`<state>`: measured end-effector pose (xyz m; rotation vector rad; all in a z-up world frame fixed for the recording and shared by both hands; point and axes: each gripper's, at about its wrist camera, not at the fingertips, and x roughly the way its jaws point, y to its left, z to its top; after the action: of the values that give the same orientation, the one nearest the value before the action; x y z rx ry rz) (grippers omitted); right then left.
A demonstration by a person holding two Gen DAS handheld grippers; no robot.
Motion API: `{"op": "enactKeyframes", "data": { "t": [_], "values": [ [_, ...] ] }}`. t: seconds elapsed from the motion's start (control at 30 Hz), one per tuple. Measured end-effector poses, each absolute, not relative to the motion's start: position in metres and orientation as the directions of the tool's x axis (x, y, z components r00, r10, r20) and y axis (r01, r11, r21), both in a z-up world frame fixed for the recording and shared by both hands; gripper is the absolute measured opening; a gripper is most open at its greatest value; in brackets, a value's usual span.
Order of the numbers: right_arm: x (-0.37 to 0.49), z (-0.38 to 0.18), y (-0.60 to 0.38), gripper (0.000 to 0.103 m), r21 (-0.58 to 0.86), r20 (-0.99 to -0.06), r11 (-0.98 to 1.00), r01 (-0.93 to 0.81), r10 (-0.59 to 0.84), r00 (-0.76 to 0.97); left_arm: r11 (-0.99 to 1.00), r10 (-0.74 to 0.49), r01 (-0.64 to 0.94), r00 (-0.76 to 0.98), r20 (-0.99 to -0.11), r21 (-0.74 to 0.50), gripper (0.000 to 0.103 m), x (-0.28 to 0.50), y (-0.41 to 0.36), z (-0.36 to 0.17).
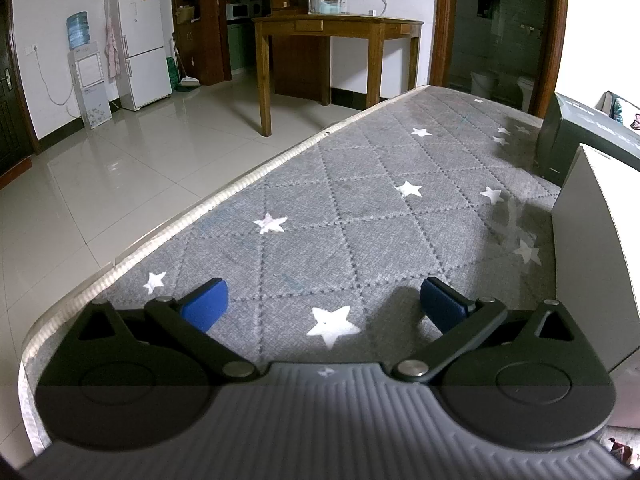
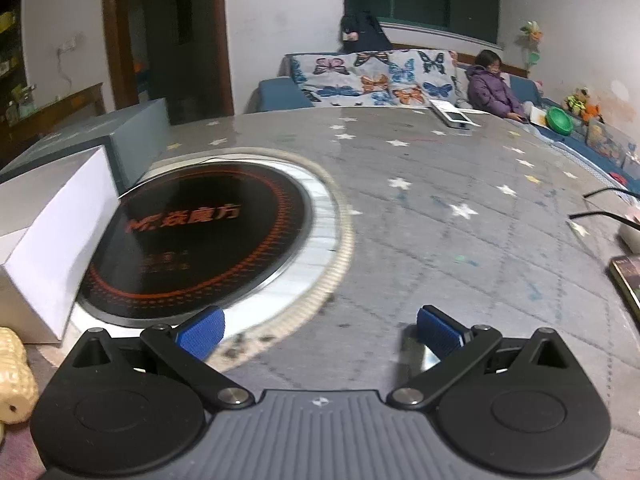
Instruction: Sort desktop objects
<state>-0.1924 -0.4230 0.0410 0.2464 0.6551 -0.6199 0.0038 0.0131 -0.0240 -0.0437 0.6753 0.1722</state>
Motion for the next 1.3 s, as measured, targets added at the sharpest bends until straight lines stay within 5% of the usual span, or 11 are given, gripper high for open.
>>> {"op": "enactKeyframes", "data": {
  "t": [1.3],
  "values": [
    [-0.128,0.039,-0.378,0.103,-0.017,-0.646,0.773,0.634,-0.492,0.583,0.983,0.157,-0.185,0.764,-0.626,0.020,0.103,0.003,0.012,-0.024]
  ]
}}
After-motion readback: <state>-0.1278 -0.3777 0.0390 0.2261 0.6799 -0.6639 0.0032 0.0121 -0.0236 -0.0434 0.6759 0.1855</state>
